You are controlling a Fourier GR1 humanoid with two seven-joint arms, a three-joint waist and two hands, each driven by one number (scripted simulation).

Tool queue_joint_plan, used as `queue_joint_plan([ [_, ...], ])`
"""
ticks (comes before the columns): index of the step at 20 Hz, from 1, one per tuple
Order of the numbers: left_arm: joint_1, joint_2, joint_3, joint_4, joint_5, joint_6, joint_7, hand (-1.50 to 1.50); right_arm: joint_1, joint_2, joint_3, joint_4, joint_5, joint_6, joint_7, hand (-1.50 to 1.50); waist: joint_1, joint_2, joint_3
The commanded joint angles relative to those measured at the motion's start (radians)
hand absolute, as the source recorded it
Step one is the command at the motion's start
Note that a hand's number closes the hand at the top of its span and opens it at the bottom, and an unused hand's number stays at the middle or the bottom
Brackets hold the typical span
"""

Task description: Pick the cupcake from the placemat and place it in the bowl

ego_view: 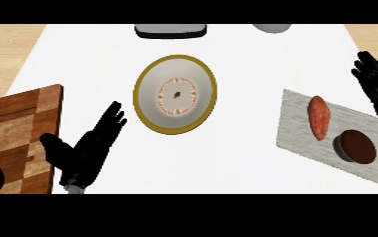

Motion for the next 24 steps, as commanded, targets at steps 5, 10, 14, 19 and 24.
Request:
queue_joint_plan([
  [5,-0.189,0.133,0.227,-0.031,-0.117,0.096,-0.128,0.0,-0.058,0.183,0.061,-0.053,-0.189,0.109,-0.123,-1.5,0.027,-0.008,-0.01],
  [10,-0.203,0.183,0.318,0.006,-0.087,0.081,-0.162,0.0,0.045,0.173,-0.009,-0.056,0.246,-0.303,-0.272,-1.5,-0.013,-0.006,-0.015],
  [14,-0.278,0.168,0.333,0.097,-0.099,0.061,-0.201,0.0,0.203,0.243,0.116,-0.14,0.396,-0.366,-0.398,-1.5,-0.013,-0.003,-0.016],
  [19,-0.285,0.162,0.35,0.134,-0.096,0.041,-0.214,0.0,0.318,0.092,0.067,-0.316,0.504,-0.328,-0.199,-1.5,-0.016,-0.005,-0.017],
  [24,-0.238,0.191,0.378,0.11,-0.074,0.003,-0.211,0.0,0.462,-0.058,-0.052,-0.514,0.518,-0.206,0.057,-1.5,-0.018,-0.009,-0.018],
])
